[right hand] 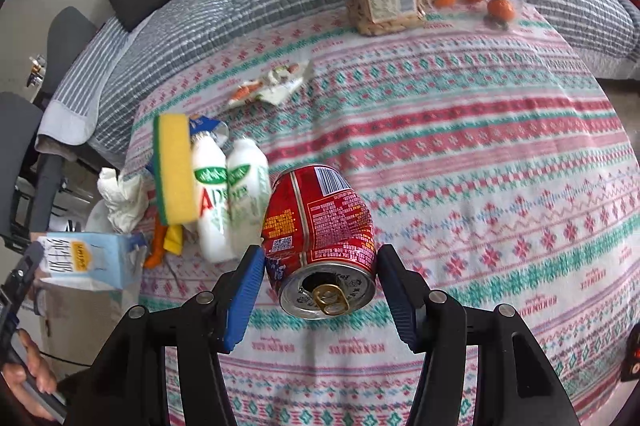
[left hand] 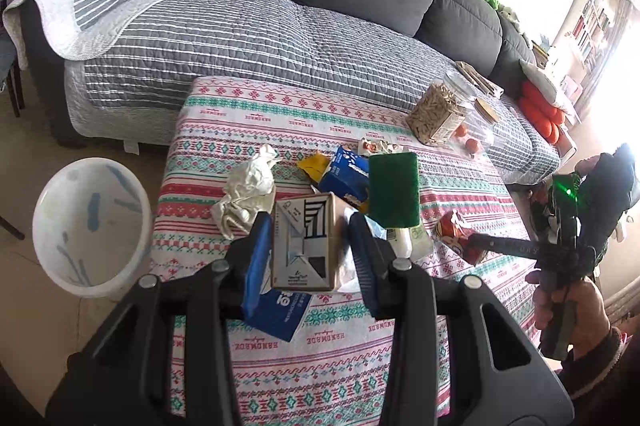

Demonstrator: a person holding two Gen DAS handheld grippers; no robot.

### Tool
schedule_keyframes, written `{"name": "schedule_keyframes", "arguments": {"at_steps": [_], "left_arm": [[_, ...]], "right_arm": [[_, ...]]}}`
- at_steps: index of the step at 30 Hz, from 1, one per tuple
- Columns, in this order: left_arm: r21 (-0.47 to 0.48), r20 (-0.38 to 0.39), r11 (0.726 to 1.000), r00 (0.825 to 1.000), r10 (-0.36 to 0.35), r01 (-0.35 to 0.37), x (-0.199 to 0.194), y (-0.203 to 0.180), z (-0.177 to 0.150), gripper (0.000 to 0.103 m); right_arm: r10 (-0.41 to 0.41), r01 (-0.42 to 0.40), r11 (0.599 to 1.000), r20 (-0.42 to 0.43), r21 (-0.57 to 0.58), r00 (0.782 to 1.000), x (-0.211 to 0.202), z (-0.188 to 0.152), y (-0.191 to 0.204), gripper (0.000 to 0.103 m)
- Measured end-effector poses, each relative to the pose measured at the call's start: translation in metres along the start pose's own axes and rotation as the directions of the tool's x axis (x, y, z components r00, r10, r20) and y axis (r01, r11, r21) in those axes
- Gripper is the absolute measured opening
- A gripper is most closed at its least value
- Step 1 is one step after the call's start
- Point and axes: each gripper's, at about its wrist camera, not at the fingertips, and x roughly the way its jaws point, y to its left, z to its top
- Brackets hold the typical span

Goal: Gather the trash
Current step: 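Carry the biscuit box over the white bin and open the left tool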

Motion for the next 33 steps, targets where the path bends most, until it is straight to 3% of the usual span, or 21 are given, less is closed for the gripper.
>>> {"name": "schedule_keyframes", "arguments": {"at_steps": [10, 16, 22, 29, 33], "left_arm": [[-0.040, 0.050, 0.999, 0.998, 0.037, -0.035, -0.021, 0.020, 0.004, 0.042], [-0.059, 0.076, 0.988, 0.986, 0.147, -0.143, -0.035, 0.046, 0.016, 0.042], [-0.062, 0.082, 0.963, 0.961, 0.266, -0.261, -0.050, 0.083, 0.022, 0.042], [-0.173, 0.019, 0.918, 0.931, 0.365, -0.357, -0.034, 0.147, 0.008, 0.042], [-0.168, 0.026, 0.891, 0.901, 0.432, -0.422, -0.030, 0.170, 0.009, 0.042]], "right_arm": [[0.029, -0.027, 0.999, 0.064, -0.027, 0.998, -0.031, -0.006, 0.008, 0.059], [0.091, -0.083, 0.993, 0.106, -0.083, 0.990, -0.047, 0.003, 0.042, 0.059], [0.166, -0.149, 0.978, 0.107, -0.149, 0.980, -0.042, 0.009, 0.095, 0.059], [0.245, -0.229, 0.947, 0.044, -0.225, 0.969, -0.009, 0.004, 0.168, 0.059], [0.279, -0.270, 0.925, -0.003, -0.268, 0.960, 0.014, -0.002, 0.207, 0.059]]}}
